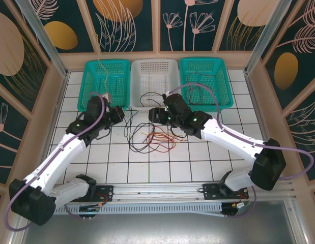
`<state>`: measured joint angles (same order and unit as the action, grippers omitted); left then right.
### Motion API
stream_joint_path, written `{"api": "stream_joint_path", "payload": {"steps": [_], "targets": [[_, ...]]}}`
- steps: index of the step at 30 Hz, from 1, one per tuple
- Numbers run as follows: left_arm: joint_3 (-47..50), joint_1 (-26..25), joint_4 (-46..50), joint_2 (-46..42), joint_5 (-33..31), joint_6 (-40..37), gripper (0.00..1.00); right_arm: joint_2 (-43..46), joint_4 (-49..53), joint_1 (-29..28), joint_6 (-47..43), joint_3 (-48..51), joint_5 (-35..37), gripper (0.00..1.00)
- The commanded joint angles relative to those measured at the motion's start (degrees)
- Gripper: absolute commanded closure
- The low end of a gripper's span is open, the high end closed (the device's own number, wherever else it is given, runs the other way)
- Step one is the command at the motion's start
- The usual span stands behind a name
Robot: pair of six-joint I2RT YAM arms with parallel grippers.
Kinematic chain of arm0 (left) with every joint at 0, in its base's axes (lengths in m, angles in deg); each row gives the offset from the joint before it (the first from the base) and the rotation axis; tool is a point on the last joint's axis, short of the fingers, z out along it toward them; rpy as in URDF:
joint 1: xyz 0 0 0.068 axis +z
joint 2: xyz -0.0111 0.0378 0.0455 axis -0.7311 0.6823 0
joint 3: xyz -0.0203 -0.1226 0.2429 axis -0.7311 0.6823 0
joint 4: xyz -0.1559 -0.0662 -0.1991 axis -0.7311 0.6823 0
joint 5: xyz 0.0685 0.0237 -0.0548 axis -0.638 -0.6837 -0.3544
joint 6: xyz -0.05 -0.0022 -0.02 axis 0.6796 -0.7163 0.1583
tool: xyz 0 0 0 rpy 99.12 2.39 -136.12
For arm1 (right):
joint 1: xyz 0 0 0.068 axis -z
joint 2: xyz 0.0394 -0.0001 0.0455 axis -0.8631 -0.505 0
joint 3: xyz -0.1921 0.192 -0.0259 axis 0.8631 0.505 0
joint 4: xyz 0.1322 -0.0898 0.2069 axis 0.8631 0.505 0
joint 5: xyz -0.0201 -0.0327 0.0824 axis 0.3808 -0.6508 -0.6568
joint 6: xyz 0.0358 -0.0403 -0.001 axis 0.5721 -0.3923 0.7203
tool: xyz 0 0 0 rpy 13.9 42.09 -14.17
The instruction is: Untangle the cables
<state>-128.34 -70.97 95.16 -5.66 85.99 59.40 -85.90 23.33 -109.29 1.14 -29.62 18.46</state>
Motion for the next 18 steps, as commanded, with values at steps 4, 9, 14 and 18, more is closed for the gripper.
{"api": "stream_joint_path", "payload": {"steps": [4,9,14,18], "targets": [[-10.2,0.2,2.4,-2.8,11.6,-6.9,1.00,0.8,-6.4,-1.6,-5.4,-6.1,-7.6,0.34],[-16.0,0.2,1.5,-0.3,21.1,-8.1,1.00,-0.9,-2.3,-2.4,-10.6,-11.9,-6.0,0.31],[-18.0,0.2,0.7,0.9,26.1,-9.0,1.00,-1.5,-2.3,-2.7,-13.8,-14.4,-6.9,0.34],[-18.7,0.2,0.2,1.1,27.4,-8.6,1.00,-2.4,-0.3,-2.7,-15.0,-16.4,-2.8,0.49]]}}
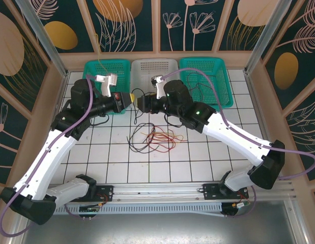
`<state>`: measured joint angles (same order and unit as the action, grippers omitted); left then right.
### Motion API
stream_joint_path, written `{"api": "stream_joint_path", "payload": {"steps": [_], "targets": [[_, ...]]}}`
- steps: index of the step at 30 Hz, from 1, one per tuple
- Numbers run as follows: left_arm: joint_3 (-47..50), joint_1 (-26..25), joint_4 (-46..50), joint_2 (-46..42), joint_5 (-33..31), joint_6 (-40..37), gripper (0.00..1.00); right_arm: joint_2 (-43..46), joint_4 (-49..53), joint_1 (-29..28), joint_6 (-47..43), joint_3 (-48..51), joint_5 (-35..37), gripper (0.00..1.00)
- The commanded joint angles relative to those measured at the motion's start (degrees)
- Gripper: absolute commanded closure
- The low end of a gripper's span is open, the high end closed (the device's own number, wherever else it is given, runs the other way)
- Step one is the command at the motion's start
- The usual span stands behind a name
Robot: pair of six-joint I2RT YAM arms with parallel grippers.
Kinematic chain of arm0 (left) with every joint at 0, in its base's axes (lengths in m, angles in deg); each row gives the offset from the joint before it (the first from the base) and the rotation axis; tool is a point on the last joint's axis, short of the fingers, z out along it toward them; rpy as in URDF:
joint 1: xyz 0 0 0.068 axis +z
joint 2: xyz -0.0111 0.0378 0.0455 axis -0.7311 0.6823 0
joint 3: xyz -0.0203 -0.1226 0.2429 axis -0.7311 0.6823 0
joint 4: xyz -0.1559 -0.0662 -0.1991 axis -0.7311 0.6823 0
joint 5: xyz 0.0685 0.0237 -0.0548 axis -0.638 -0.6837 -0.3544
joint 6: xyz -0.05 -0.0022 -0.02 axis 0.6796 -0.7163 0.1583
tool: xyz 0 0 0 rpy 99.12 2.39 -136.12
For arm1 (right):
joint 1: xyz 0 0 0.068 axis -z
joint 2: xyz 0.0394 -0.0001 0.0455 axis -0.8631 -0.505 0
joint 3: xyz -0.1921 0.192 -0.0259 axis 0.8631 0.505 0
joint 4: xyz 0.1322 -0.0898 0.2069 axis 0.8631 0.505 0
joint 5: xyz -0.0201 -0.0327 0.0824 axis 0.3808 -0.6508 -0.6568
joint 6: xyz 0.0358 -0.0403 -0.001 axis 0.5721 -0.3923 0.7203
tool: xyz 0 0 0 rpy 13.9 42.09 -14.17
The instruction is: Untangle the cables
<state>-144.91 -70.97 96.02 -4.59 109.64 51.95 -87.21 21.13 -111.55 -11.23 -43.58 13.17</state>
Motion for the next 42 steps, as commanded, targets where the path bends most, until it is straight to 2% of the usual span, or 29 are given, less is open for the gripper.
{"api": "stream_joint_path", "payload": {"steps": [1,5,9,11,12,14,15,19,22,24,25,26,30,31,33,37,38,40,42], "targets": [[-2.2,0.2,-0.7,0.0,3.8,-1.3,1.00,-1.1,2.2,-0.4,-3.0,-2.8,2.9,0.53],[-3.4,0.2,0.2,0.3,3.6,-1.9,1.00,-0.4,2.4,-0.4,-3.4,-2.6,3.9,0.74],[-3.9,0.3,0.5,0.5,3.4,-2.2,1.00,0.0,3.9,-0.4,-4.2,-3.1,4.6,0.98],[-3.6,0.2,0.6,0.5,2.8,-2.3,0.99,0.2,5.2,-0.4,-4.7,-3.8,7.3,1.00],[-3.2,0.2,0.6,0.5,2.1,-2.2,0.91,0.5,5.6,-0.4,-4.9,-3.9,7.8,1.00],[-2.1,0.3,0.9,0.5,0.1,-2.5,0.66,1.1,6.3,-0.4,-5.4,-4.7,9.0,1.00],[-1.4,0.2,0.6,0.4,-0.3,-2.6,0.61,1.4,6.7,-0.4,-5.6,-5.0,9.5,1.00],[3.3,0.2,-4.9,-0.2,3.7,-0.9,0.49,1.7,8.3,-0.4,-6.4,-7.3,10.9,1.00],[9.5,0.2,-16.0,-2.1,9.6,4.9,0.43,1.1,9.4,-0.4,-6.6,-9.1,11.5,1.00],[12.9,0.2,-21.9,-3.4,11.0,7.7,0.40,0.7,9.8,-0.4,-6.7,-10.0,11.7,1.00],[14.1,0.2,-23.1,-3.8,10.4,8.0,0.40,0.6,9.8,-0.4,-6.6,-10.5,11.6,1.00],[14.1,0.2,-22.7,-3.7,9.2,7.3,0.45,0.5,9.8,-0.4,-6.6,-10.8,11.6,1.00],[13.7,0.2,-18.2,-2.4,4.1,2.4,0.72,0.0,10.5,-0.4,-7.2,-11.9,11.5,1.00],[12.8,0.2,-16.1,-2.4,0.7,1.0,0.81,-0.2,11.2,-0.4,-7.4,-12.2,12.0,1.00],[10.9,0.2,-11.4,-3.2,-10.3,-1.6,1.00,-0.5,12.8,-0.4,-8.2,-12.7,13.9,1.00],[9.5,0.2,-4.0,-6.5,-36.3,-5.4,1.00,-0.3,17.0,-0.3,-10.2,-12.6,22.0,1.00],[9.7,0.2,-3.3,-7.4,-40.3,-6.5,1.00,-0.3,18.1,-0.2,-10.5,-12.6,23.9,1.00],[10.1,0.2,-2.9,-8.9,-43.0,-8.6,1.00,-0.3,19.7,0.2,-11.0,-12.6,25.1,1.00],[10.4,0.2,-3.1,-9.7,-42.5,-10.4,1.00,-0.3,20.5,0.3,-11.5,-12.5,25.8,1.00]]}}
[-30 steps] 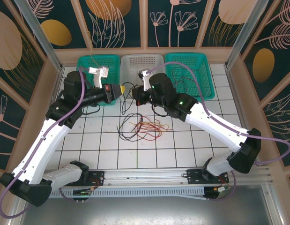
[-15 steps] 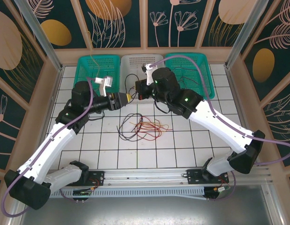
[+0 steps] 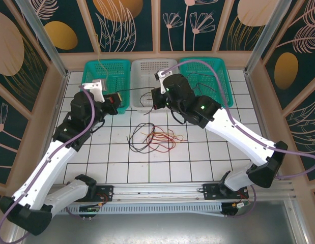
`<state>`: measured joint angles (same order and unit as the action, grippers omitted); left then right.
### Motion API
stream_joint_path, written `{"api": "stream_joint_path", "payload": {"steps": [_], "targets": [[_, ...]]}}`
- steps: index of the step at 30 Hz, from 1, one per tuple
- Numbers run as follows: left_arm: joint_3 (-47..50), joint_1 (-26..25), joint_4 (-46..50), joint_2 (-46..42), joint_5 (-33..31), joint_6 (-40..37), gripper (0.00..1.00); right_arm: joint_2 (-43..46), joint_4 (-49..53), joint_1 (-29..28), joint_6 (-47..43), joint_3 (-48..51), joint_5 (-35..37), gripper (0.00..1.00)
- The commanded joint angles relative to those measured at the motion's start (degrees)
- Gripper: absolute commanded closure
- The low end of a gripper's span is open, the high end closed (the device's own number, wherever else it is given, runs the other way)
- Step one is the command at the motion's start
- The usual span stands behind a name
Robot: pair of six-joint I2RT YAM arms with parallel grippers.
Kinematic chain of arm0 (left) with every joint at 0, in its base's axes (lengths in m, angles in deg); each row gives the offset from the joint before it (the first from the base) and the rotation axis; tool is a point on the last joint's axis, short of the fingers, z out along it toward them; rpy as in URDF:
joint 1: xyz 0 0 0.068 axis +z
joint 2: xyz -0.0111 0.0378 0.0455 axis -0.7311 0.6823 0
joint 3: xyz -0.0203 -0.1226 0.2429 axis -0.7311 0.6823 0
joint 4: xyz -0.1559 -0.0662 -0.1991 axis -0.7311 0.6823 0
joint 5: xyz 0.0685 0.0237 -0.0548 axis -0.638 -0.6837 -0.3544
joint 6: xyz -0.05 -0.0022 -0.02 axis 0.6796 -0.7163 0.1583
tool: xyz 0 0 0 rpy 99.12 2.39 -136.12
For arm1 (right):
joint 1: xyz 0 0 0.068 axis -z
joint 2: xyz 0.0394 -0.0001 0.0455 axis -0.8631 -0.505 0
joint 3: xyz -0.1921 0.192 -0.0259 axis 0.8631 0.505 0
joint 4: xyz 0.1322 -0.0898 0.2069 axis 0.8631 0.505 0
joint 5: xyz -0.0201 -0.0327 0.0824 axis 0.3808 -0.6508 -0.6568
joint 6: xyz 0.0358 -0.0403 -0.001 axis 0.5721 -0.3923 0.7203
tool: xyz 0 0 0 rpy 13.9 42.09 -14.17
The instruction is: Untangle the cables
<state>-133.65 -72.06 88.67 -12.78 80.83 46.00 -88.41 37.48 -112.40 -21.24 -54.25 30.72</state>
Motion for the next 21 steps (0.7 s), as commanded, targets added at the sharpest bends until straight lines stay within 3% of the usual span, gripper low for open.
{"api": "stream_joint_path", "payload": {"steps": [1,10,12,14,16,21], "targets": [[-0.8,1.3,4.4,-1.7,-13.4,-5.1,1.00,1.1,4.3,1.2,-1.6,-1.6,8.2,1.00],[0.7,1.3,3.8,-1.8,-9.4,-4.2,0.99,-0.9,3.1,1.7,-1.6,-3.0,5.1,1.00],[0.9,1.3,3.4,-1.6,-8.1,-2.3,0.88,-2.4,3.1,2.4,-1.6,-4.9,4.0,1.00],[1.6,1.3,2.7,-1.6,-7.1,-0.1,0.66,-4.8,3.8,3.6,-1.5,-8.1,2.7,1.00],[2.5,1.2,2.0,-1.6,-6.2,1.8,0.50,-7.6,5.2,5.6,-0.6,-12.2,1.4,1.00],[4.9,1.3,2.2,-2.0,-5.0,5.6,0.37,-14.6,9.0,11.3,3.2,-22.0,-0.3,1.00]]}}
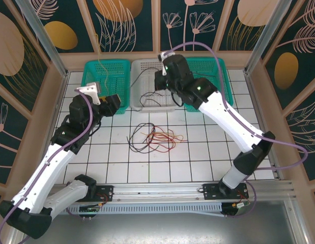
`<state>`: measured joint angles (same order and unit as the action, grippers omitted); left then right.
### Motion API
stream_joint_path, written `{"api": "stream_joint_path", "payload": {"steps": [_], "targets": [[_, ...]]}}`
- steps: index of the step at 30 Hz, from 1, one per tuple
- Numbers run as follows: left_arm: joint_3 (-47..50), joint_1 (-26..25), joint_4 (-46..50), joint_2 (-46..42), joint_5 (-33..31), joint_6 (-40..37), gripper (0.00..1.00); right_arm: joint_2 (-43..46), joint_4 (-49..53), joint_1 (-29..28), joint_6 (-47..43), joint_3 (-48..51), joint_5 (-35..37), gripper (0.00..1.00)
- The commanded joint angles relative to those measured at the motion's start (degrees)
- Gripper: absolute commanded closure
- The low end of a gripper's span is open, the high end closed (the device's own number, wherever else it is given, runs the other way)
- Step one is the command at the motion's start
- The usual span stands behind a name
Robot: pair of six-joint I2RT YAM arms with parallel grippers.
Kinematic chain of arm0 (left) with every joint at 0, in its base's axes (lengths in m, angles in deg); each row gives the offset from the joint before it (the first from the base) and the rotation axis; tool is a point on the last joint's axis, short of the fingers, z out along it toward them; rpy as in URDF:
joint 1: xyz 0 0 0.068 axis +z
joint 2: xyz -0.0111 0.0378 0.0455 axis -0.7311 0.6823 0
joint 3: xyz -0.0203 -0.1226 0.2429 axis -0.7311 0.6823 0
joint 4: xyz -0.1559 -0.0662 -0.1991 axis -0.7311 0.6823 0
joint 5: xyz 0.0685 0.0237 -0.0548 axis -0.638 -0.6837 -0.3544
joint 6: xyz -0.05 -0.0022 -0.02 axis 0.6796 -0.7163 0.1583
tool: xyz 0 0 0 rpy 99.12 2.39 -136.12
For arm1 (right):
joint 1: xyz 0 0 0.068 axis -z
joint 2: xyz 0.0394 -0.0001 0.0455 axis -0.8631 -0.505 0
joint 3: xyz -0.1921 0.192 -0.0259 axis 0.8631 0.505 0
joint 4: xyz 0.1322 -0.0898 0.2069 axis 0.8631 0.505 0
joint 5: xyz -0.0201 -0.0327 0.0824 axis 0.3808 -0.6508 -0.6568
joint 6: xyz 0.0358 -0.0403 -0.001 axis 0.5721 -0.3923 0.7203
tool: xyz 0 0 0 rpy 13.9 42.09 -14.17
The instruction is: Untangle the cables
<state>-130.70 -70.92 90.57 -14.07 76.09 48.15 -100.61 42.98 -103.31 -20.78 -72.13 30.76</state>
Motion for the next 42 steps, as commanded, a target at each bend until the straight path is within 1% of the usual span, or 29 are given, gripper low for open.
{"api": "stream_joint_path", "payload": {"steps": [1,5,9,11,12,14,16,18,19,20,23,26,28,31,34,36,38,42], "targets": [[2.6,0.1,0.3,-1.0,0.0,4.0,0.36,-3.5,3.5,3.4,3.4,-5.2,-1.4,1.00],[5.6,0.1,0.7,-2.1,2.1,6.1,0.34,-7.5,2.4,6.8,4.5,-8.4,-5.3,1.00],[10.2,0.1,0.6,-2.7,4.5,8.8,0.35,-12.9,1.8,9.0,5.4,-13.0,-8.7,1.00],[12.1,0.1,0.4,-2.4,5.7,10.4,0.36,-16.0,2.4,9.8,5.7,-16.0,-9.1,0.97],[12.9,0.1,0.3,-2.2,6.6,11.0,0.37,-17.9,2.9,10.4,5.9,-17.5,-9.3,0.94],[14.1,0.1,-0.2,-1.9,8.0,11.9,0.38,-21.5,5.2,11.5,6.8,-20.7,-9.6,0.82],[14.8,0.1,0.1,-1.6,8.8,12.1,0.39,-24.9,8.1,12.0,7.5,-23.4,-8.8,0.68],[15.1,0.1,0.6,-1.5,8.8,12.0,0.38,-25.8,9.2,11.9,7.6,-22.7,-7.6,0.55],[15.4,0.1,0.8,-1.5,8.9,11.9,0.38,-25.3,9.0,12.0,7.7,-21.2,-7.5,0.51],[15.5,0.1,0.9,-1.4,9.0,11.9,0.38,-24.5,8.3,12.0,7.7,-19.4,-7.6,0.49],[16.0,0.1,1.6,-0.4,9.3,11.7,0.38,-19.4,4.4,10.4,7.2,-10.7,-7.7,0.49],[16.3,0.1,2.0,0.9,9.8,11.6,0.40,-12.5,0.4,7.1,6.7,0.3,-7.0,0.48],[16.5,0.1,2.0,1.6,10.2,11.7,0.42,-7.1,-2.2,4.2,7.8,9.4,-6.7,0.48],[17.1,0.1,1.2,2.1,11.3,12.2,0.44,0.6,-5.9,-0.3,12.4,22.8,-7.4,0.47],[18.3,0.1,-0.3,2.7,13.0,13.1,0.45,6.5,-10.4,-4.9,17.0,34.6,-8.7,0.46],[19.0,0.1,-1.2,3.5,14.2,13.6,0.46,7.7,-10.9,-6.5,20.1,39.2,-8.4,0.47],[19.5,0.1,-1.9,4.4,15.0,14.2,0.49,7.6,-12.0,-7.2,22.0,42.2,-10.4,0.52],[19.3,0.1,-2.2,5.0,15.3,14.7,0.52,4.1,-14.2,-9.1,22.5,43.1,-11.6,0.57]]}}
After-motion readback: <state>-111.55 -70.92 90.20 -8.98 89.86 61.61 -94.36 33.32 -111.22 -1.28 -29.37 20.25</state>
